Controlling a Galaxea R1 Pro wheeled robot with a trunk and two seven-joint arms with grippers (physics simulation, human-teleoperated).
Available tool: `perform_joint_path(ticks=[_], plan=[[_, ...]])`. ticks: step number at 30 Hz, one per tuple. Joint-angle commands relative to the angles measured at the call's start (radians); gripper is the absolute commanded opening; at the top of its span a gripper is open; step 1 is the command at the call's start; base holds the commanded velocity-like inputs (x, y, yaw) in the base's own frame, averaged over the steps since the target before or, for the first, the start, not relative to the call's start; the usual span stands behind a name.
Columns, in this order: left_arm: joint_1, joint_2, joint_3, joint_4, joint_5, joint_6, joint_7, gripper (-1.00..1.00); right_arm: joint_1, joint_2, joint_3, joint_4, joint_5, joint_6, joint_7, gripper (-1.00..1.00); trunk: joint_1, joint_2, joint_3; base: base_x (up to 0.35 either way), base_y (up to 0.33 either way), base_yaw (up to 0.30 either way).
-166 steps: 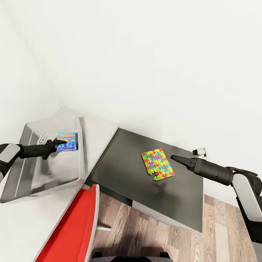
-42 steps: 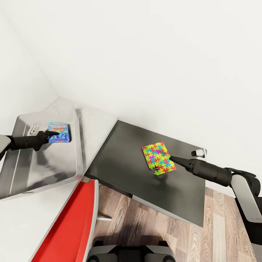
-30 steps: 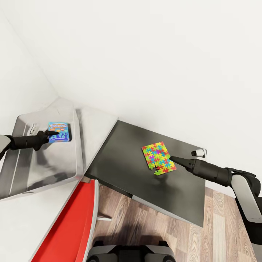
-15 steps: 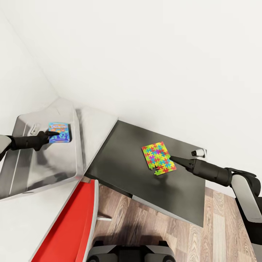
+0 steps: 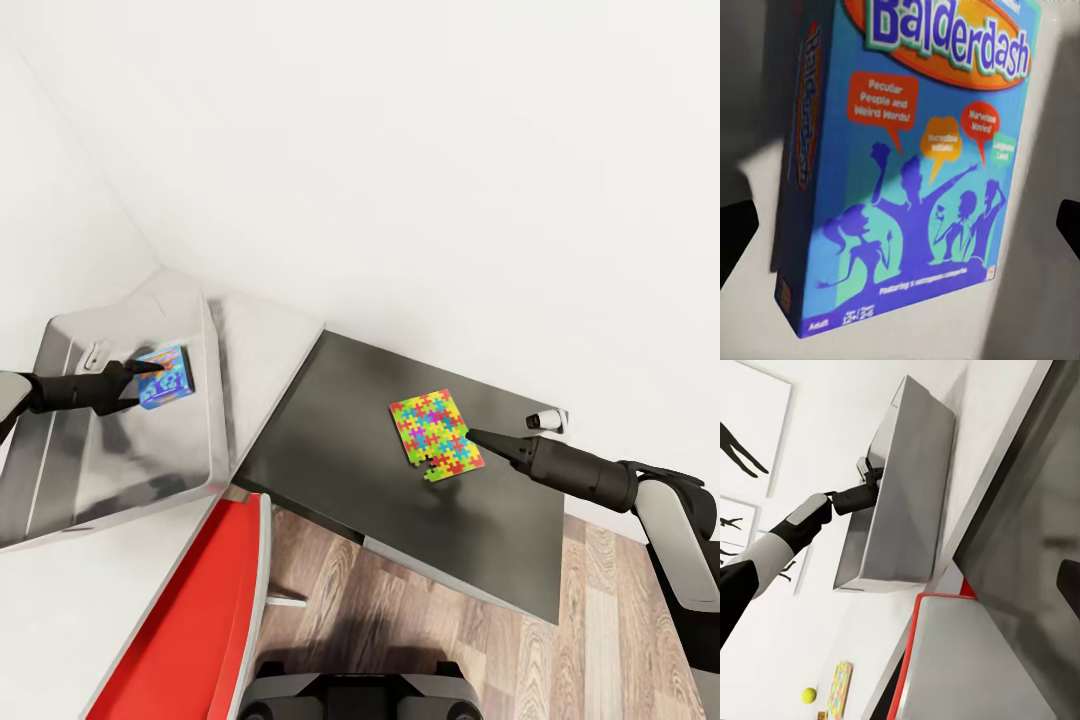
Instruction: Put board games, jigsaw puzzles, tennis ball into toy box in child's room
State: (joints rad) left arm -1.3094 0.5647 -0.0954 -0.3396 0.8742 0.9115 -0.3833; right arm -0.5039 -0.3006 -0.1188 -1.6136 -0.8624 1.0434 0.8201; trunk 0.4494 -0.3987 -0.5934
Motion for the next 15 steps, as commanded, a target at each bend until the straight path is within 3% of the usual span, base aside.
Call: perform_joint_path(ticks=[1,15], plan=[[-0.001,0.001,-0.012,0.001,-0.021,-0.005,-0.005,1.00,-0.001,0.000,-0.001,0.000,0.004,0.004,0.005,1.00,0.001,-0.001,-0.001,0.000,0.000,0.000],[0.000,0.005,-0.013,0.001,-0.021,-0.004,0.008,1.00,-0.001,-0.001,-0.002,0.000,0.003,0.004,0.005,1.00,0.001,-0.001,-0.001,0.000,0.000,0.000]])
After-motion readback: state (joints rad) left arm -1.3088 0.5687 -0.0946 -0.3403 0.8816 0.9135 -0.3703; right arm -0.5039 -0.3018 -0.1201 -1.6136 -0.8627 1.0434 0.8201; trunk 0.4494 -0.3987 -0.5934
